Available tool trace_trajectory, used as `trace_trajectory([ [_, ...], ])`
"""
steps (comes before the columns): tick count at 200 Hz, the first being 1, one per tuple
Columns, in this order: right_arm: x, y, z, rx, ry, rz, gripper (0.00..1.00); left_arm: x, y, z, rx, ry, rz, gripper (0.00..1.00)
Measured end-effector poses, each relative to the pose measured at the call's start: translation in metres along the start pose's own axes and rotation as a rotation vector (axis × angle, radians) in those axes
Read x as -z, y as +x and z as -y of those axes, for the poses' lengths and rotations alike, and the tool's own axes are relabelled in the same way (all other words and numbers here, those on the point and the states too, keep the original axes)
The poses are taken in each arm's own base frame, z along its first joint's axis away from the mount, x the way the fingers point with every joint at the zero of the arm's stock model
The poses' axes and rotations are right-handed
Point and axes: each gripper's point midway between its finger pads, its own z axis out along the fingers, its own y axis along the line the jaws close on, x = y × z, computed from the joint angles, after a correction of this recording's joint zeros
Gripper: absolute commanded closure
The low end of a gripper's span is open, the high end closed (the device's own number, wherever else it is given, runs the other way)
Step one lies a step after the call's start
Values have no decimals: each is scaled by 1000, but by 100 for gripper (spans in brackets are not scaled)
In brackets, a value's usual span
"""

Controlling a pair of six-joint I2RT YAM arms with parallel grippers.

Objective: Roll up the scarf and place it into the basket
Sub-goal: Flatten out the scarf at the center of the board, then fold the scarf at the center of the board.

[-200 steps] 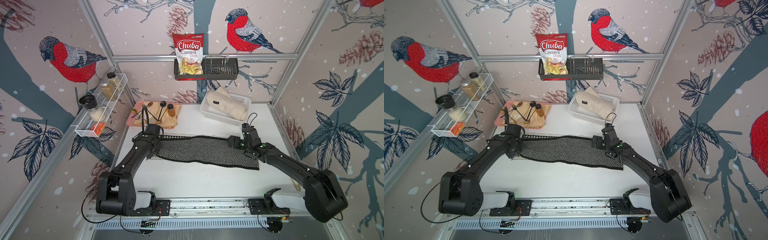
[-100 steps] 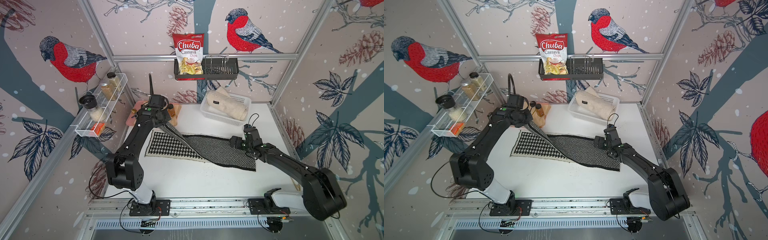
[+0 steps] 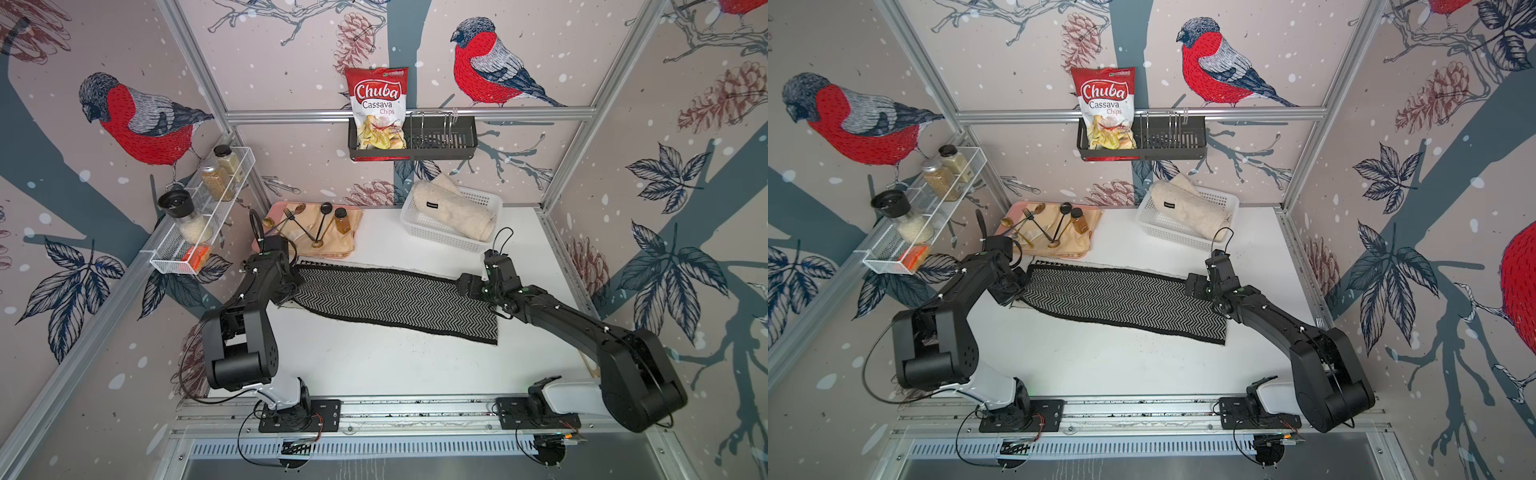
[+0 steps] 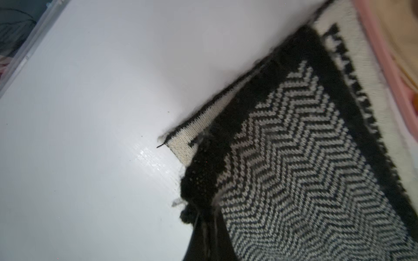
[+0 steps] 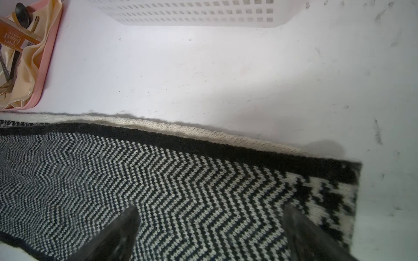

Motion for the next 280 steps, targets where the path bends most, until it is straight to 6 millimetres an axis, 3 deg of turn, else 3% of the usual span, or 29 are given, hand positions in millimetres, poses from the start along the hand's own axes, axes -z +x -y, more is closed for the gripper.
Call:
trace_trajectory([
  [3, 0, 0, 0, 0, 0, 0, 0, -2, 0, -1, 3, -4, -5, 85],
  [21, -2, 5, 2, 0, 6, -14, 0, -11, -2, -2, 15, -4, -20, 37],
  [33, -5, 10, 3, 1, 11, -33, 0, -12, -2, -2, 21, 0, -22, 14],
  [50, -11, 23, 3, 15, 22, -79, 0, -7, -7, -3, 34, 0, 1, 3],
  [78, -16, 46, 1, 16, 30, -139, 0, 12, -19, -2, 61, 28, 66, 3],
  [97, -21, 68, 10, -3, 58, -190, 0, 14, -23, 6, 50, 65, 78, 3],
  [120, -33, 59, 24, -60, 101, -145, 0, 10, -13, 27, -3, 108, 50, 3],
  [143, -41, 35, 49, -111, 185, -68, 0, 4, 6, 52, -71, 155, 15, 3],
  [166, -24, 31, 57, -127, 227, -74, 0, 0, 21, 68, -115, 189, -17, 3],
  [185, 1, 9, 55, -160, 211, 8, 0, -3, 28, 74, -134, 202, -25, 3],
  [198, 9, 3, 65, -189, 235, 33, 0, -5, 31, 75, -135, 208, -38, 3],
  [213, 13, 11, 86, -245, 292, 18, 0, -7, 32, 75, -135, 208, -38, 3],
  [226, 15, 30, 106, -291, 352, -27, 0, -10, 32, 75, -135, 207, -43, 3],
  [245, 17, 52, 120, -333, 401, -80, 0, -12, 33, 77, -136, 214, -51, 3],
  [258, 17, 62, 124, -353, 418, -101, 12, -11, 34, 79, -136, 227, -56, 3],
  [280, 19, 72, 129, -381, 440, -117, 76, -6, 32, 80, -136, 239, -43, 3],
])
